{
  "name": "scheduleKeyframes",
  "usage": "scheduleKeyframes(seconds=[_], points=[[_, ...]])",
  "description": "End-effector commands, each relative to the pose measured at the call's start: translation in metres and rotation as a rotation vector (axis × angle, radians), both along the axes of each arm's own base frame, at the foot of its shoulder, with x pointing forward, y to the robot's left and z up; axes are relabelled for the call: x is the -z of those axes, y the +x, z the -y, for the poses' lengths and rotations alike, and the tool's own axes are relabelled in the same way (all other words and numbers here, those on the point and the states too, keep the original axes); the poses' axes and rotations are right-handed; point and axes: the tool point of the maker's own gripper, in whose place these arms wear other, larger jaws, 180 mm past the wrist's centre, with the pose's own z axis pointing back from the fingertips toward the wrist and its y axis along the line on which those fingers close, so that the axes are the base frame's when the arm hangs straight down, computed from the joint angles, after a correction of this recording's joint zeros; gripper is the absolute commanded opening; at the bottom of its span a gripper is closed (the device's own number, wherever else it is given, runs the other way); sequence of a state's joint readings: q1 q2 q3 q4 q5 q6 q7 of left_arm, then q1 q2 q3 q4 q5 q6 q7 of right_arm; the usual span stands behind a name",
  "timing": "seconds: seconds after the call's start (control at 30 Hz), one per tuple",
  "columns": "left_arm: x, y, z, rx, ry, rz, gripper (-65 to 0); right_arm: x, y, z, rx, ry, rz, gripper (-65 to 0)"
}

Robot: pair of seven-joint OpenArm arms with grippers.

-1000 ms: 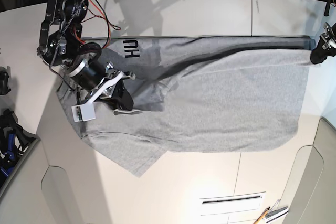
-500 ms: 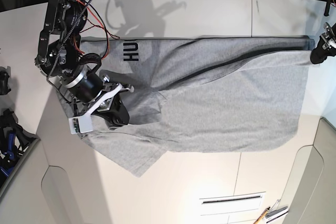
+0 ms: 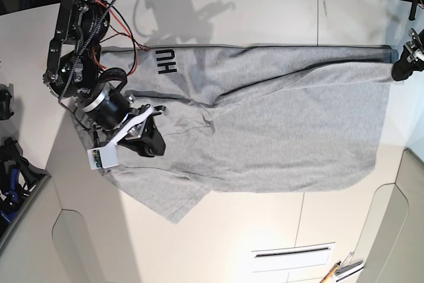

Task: Fold the T-shirt properly
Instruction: 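Lower the right gripper and pull the shirt corner back outward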

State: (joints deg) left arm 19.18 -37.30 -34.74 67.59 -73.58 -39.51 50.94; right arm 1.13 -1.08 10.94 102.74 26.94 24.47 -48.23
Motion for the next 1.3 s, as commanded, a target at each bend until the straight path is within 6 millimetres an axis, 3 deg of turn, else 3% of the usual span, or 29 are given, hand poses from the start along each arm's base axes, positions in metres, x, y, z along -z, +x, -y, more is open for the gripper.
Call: scheduleKeyframes(seconds=[0.0,0.1,0.23,0.33,0.43,0.53,0.63,0.67,0.8,0.9,1.0,1.13,1.27], points=[[-0.018,0.011,-0.008,0.0,0.02,0.056,-45.4,-0.015,0.006,0.003,0.004,0.008,0.048,-64.3],[-0.019,0.011,-0.009,-0.001,0.021,0.057,-45.4,-0.006,0.002,0.017,0.023,-0.021,-0.003,-65.0],[-0.026,0.01,-0.02,-0.029,0.04,0.074,-44.4,0.002,0.0,0.053,0.083,-0.07,-0.035,-65.0],[-0.03,0.01,-0.026,-0.029,0.065,0.069,-33.6,0.004,-0.004,0.08,0.133,-0.085,-0.042,-65.0],[-0.033,0.011,-0.03,-0.023,0.081,0.066,-31.7,0.005,-0.008,0.101,0.175,-0.089,-0.049,-65.0],[-0.035,0.012,-0.031,-0.023,0.08,0.072,-31.7,0.006,-0.013,0.112,0.195,-0.081,-0.074,-65.0],[-0.04,0.015,-0.029,-0.032,0.055,0.098,-32.1,0.01,-0.019,0.11,0.168,-0.069,-0.105,-65.0],[-0.04,0.016,-0.029,-0.032,0.055,0.102,-34.0,0.012,-0.022,0.107,0.146,-0.076,-0.107,-65.0],[-0.041,0.02,-0.026,-0.013,0.069,0.094,-55.8,0.021,-0.034,0.103,0.114,-0.078,-0.126,-65.0],[-0.042,0.021,-0.018,0.035,0.095,0.076,-63.4,0.029,-0.044,0.101,0.094,-0.091,-0.14,-65.0],[-0.05,0.027,-0.012,0.093,0.176,0.071,-65.0,0.035,-0.052,0.104,0.102,-0.112,-0.154,-65.0],[-0.062,0.035,-0.005,0.171,0.318,0.069,-65.0,0.046,-0.055,0.124,0.166,-0.232,-0.147,-65.0],[-0.051,0.038,0.01,0.258,0.396,0.031,-65.0,0.051,-0.058,0.143,0.197,-0.336,-0.146,-65.0]])
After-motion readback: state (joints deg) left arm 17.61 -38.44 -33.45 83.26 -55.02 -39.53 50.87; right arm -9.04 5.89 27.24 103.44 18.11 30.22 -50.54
